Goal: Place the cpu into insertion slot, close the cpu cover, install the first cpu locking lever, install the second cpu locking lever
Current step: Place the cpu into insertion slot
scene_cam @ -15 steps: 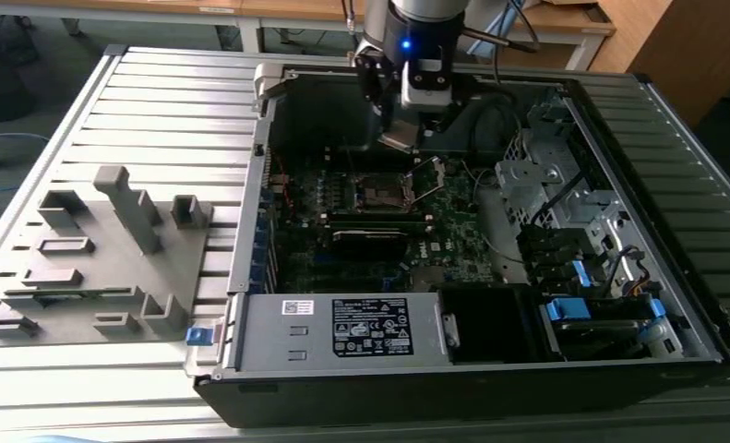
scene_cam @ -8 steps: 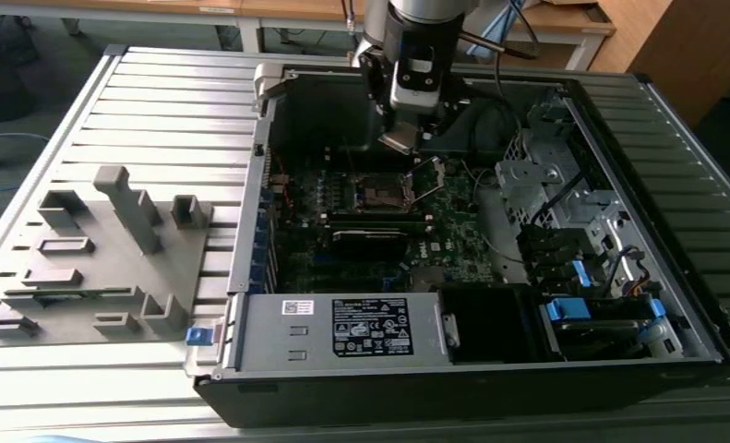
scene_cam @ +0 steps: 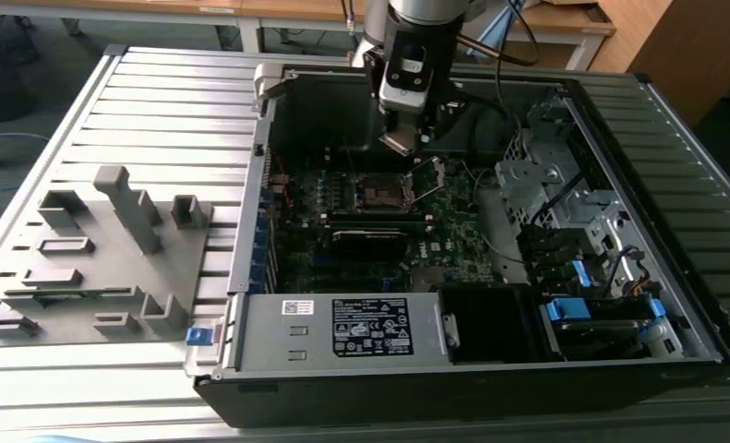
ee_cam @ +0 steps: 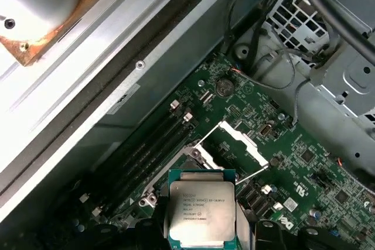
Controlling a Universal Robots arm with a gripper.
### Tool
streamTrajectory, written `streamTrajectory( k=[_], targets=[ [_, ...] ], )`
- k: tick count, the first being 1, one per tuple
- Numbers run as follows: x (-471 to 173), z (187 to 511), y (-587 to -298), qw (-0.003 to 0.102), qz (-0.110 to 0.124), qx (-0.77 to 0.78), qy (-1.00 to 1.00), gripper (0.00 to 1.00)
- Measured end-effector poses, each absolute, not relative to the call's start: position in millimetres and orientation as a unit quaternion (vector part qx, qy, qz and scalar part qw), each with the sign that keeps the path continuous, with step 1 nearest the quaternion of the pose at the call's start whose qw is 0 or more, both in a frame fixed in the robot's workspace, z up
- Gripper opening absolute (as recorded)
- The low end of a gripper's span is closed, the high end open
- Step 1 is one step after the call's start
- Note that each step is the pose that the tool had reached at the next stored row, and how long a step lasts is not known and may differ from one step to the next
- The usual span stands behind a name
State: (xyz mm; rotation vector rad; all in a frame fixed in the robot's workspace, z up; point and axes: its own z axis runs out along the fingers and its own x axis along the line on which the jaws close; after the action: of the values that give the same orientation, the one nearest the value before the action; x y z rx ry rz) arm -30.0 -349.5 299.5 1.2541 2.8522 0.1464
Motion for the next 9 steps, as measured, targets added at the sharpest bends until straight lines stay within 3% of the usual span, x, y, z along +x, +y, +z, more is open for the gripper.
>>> streamTrajectory(
  k=[9],
  targets=[
    [-30.0, 298.6, -349.4, 0.013, 0.046, 0.440, 0.897, 0.54]
  ],
)
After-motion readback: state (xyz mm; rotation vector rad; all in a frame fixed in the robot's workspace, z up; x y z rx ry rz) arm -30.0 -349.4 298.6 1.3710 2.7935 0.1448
